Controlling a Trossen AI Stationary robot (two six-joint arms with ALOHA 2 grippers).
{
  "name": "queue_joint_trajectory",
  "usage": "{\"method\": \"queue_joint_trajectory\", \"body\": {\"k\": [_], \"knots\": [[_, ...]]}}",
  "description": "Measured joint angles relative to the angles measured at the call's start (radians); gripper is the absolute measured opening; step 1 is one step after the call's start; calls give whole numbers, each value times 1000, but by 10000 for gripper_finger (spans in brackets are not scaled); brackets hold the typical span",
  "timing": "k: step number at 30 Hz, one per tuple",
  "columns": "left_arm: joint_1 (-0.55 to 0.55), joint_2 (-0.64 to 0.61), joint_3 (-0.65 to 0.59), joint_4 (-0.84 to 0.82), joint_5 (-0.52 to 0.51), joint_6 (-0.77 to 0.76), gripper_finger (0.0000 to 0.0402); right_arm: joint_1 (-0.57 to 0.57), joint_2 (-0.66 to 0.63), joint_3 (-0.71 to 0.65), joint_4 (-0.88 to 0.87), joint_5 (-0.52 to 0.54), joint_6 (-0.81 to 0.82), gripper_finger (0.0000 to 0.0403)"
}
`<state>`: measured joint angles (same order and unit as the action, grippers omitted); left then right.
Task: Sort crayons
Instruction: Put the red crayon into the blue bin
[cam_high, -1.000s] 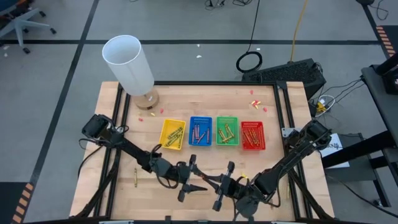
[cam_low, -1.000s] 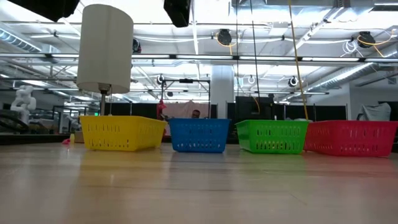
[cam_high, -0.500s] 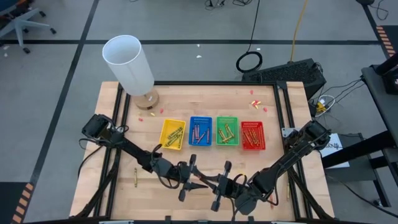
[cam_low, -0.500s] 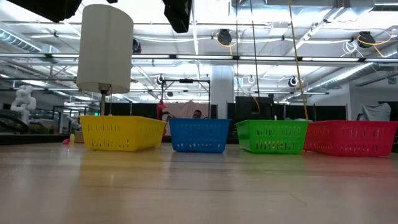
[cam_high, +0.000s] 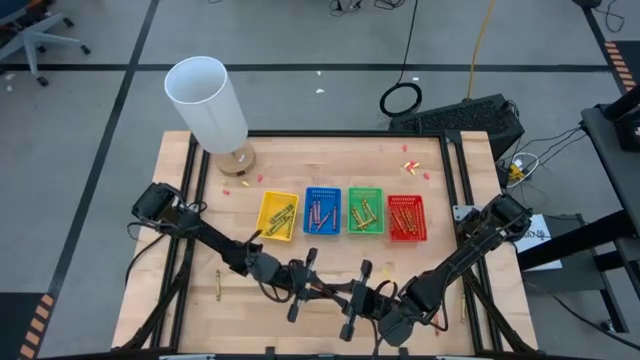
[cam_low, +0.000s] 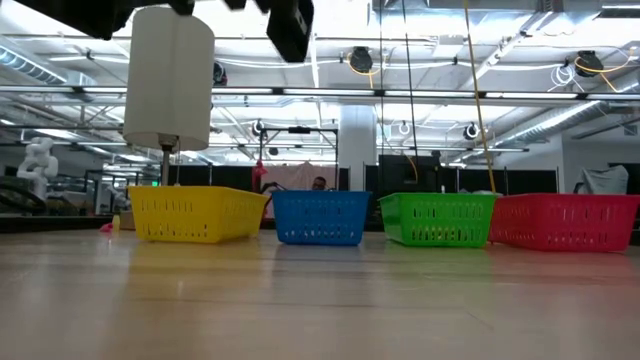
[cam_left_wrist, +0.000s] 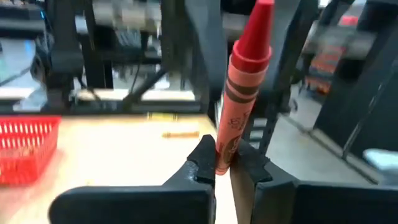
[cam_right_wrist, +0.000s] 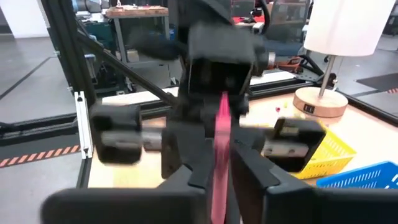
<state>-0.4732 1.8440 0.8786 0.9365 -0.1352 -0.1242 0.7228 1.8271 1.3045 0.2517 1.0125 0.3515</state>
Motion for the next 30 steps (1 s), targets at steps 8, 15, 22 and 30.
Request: {"method": "queue_joint_trajectory", "body": {"k": [8,15,22,30], "knots": [[1,-6,0,-153,3,-44,23,42,-2,0,-32,6,32,127],[3,-6,0,-249,3,-76,24,28,1,0,-155,2,195,177],[14,-6,-1,-299,3,-81,24,-29,22,0,-171,-108,221,189],[15,-6,-1,-327,2,-81,24,-75,50,0,-218,-137,265,188]]}}
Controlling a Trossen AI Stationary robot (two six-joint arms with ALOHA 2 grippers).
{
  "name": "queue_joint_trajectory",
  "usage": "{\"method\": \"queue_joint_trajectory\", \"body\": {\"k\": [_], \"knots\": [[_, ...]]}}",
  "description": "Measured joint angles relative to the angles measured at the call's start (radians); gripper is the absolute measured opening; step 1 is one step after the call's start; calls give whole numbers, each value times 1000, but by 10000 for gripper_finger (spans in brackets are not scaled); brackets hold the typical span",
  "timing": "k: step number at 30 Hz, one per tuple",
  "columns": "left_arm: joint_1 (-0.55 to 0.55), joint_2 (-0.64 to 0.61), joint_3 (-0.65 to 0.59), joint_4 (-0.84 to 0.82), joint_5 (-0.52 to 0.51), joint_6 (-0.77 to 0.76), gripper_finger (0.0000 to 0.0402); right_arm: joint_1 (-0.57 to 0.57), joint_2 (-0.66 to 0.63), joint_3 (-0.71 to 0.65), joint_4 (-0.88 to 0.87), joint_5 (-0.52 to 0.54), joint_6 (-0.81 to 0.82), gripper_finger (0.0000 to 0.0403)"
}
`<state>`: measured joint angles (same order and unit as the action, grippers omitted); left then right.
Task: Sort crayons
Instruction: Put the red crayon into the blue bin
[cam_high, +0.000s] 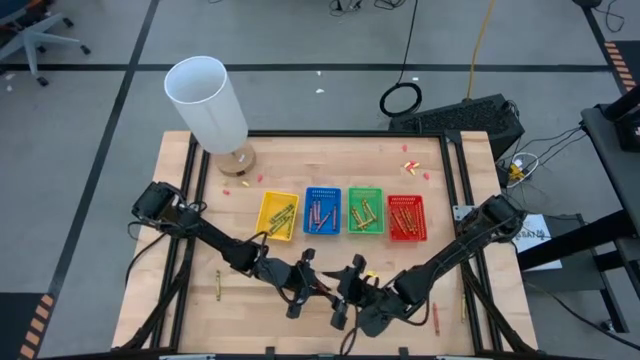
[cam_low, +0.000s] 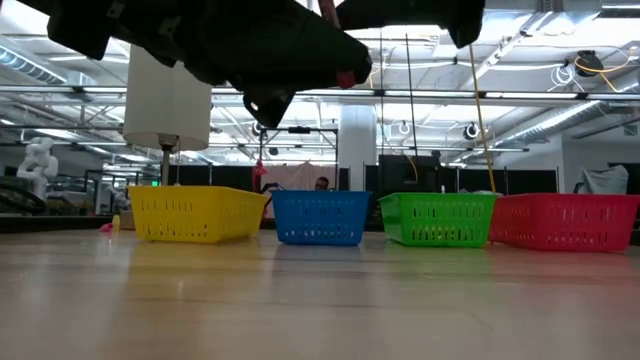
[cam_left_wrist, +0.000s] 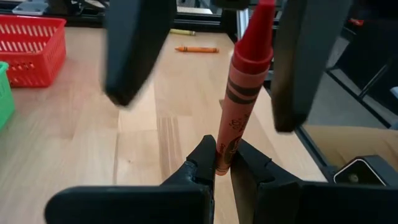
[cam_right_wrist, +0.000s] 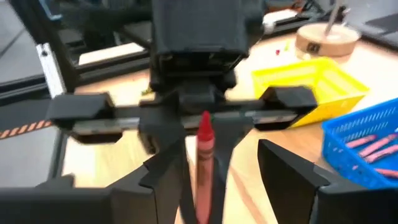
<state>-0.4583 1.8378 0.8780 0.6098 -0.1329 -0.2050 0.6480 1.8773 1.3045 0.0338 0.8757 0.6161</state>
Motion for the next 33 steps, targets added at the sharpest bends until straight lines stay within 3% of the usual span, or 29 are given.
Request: {"method": "queue_joint_trajectory", "body": {"k": [7,19,30,33], "knots": [[0,0,0,7,-1,0,25,-10,5,0,-8,-42,3,157],[1,0,0,8,-8,1,25,-9,5,0,-8,-44,-23,10],[0,0,0,8,-10,-51,26,-3,4,0,-16,-43,-34,10],[-6,0,0,14,-22,-44,43,3,-3,0,-22,-44,-37,5]]}}
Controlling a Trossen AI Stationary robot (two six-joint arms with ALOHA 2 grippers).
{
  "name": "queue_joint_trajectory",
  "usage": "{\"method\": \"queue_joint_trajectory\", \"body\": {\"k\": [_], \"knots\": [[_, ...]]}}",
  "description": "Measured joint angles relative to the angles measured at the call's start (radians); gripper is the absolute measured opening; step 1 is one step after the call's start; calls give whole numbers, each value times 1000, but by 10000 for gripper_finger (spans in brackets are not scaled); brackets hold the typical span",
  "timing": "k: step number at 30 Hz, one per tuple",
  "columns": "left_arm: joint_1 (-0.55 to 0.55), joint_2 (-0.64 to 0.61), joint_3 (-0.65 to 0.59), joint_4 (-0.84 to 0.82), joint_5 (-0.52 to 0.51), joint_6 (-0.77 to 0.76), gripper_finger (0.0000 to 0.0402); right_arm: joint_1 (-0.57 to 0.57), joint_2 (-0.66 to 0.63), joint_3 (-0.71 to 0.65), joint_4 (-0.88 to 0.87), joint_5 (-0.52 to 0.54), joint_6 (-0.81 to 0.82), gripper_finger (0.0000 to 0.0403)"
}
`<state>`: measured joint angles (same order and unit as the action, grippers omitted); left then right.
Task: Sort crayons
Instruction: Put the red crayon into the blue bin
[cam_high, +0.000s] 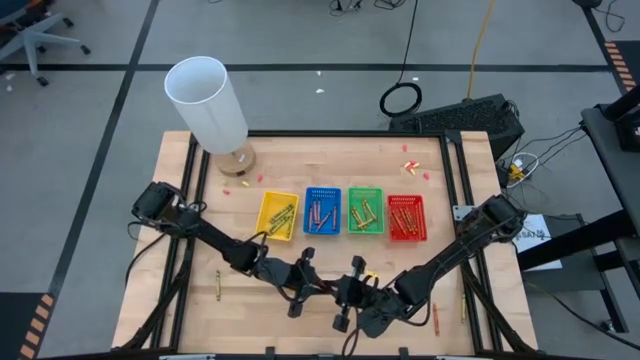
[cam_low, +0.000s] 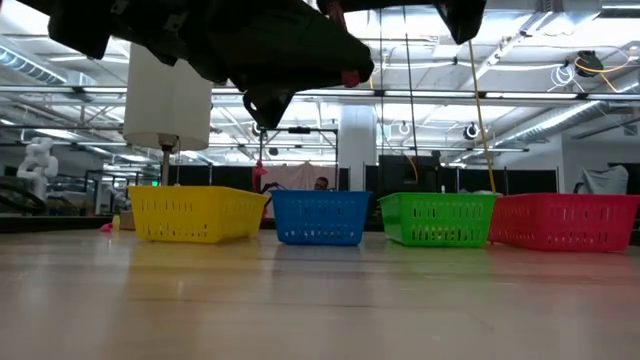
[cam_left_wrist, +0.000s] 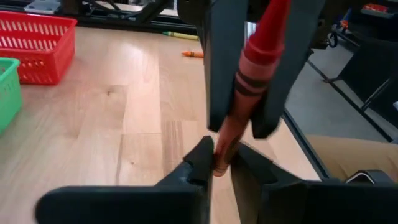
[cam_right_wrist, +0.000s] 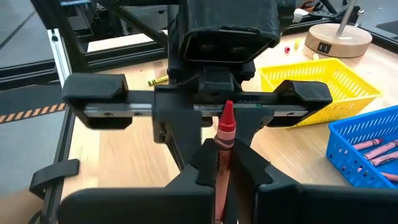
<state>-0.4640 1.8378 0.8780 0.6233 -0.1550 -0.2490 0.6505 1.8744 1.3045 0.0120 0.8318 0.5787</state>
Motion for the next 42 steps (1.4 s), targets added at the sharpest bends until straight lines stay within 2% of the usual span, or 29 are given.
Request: {"method": "queue_joint_trajectory", "body": {"k": [8,13,23,29,38,42], "knots": [[-12,-3,0,20,-12,0,149,25,-11,0,0,5,-27,6],[-17,-45,0,-42,-2,-6,186,48,-27,0,-4,5,-35,6],[-90,-162,0,-337,-7,-37,192,94,-107,0,-91,10,-86,6],[-166,-199,0,-513,-26,-109,192,98,-117,0,-100,5,-264,6],[-220,-201,0,-532,-113,-112,192,97,-117,0,-100,2,-597,6],[-207,-201,0,-517,-116,-111,192,97,-117,0,-100,2,-671,6]]}}
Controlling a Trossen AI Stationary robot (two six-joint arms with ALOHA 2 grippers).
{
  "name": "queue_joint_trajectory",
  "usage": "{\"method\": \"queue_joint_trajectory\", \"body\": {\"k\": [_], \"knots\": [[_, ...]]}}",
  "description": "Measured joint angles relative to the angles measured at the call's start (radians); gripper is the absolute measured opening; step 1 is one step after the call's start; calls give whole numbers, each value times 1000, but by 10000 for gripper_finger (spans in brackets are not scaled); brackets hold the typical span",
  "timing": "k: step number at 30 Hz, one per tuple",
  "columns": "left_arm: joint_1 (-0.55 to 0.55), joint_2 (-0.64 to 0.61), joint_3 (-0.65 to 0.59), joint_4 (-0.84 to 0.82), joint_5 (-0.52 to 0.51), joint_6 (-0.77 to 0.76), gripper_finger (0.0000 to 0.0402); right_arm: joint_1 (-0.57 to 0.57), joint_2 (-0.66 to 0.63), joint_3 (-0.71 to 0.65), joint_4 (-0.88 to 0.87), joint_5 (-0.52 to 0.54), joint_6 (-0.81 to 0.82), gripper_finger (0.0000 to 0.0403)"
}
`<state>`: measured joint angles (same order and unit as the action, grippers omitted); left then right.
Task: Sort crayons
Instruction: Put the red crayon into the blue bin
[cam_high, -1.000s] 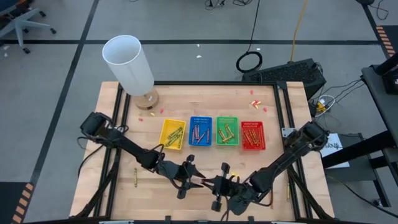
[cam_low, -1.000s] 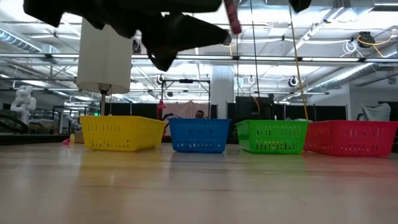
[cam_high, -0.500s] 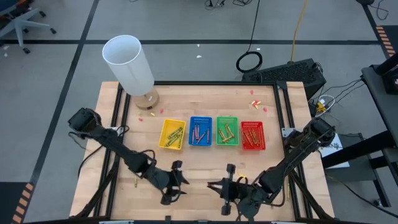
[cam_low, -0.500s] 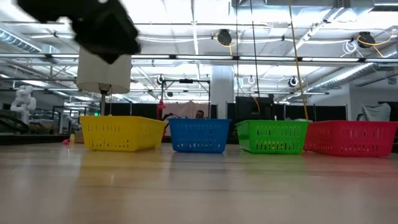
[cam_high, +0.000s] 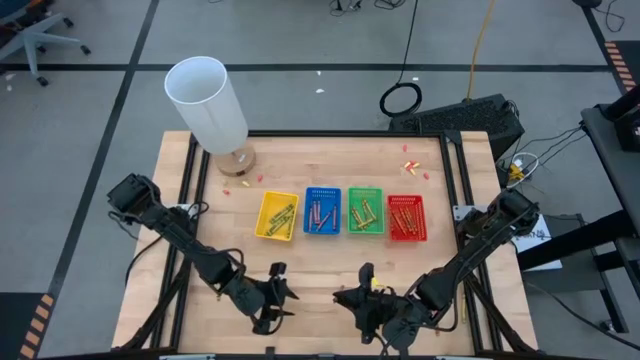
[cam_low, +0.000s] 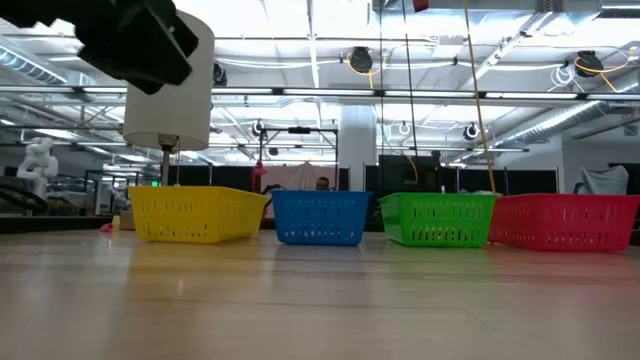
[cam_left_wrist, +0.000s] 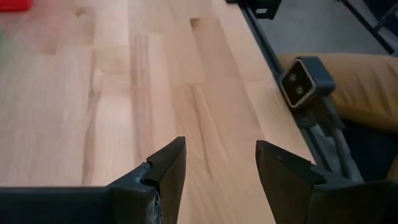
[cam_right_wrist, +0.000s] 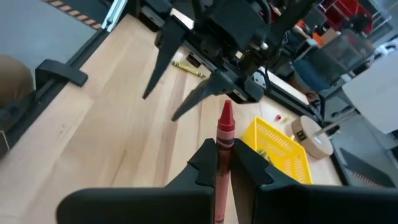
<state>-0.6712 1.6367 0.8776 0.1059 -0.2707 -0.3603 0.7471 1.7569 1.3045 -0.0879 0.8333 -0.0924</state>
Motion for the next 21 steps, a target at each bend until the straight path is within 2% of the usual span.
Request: {"method": "queue_joint_trajectory", "body": {"k": [14,21], "knots": [[23,0,0,1,-22,0,192,0,0,0,1,0,-52,6],[23,0,0,35,-23,1,192,0,0,0,1,1,25,7]]}}
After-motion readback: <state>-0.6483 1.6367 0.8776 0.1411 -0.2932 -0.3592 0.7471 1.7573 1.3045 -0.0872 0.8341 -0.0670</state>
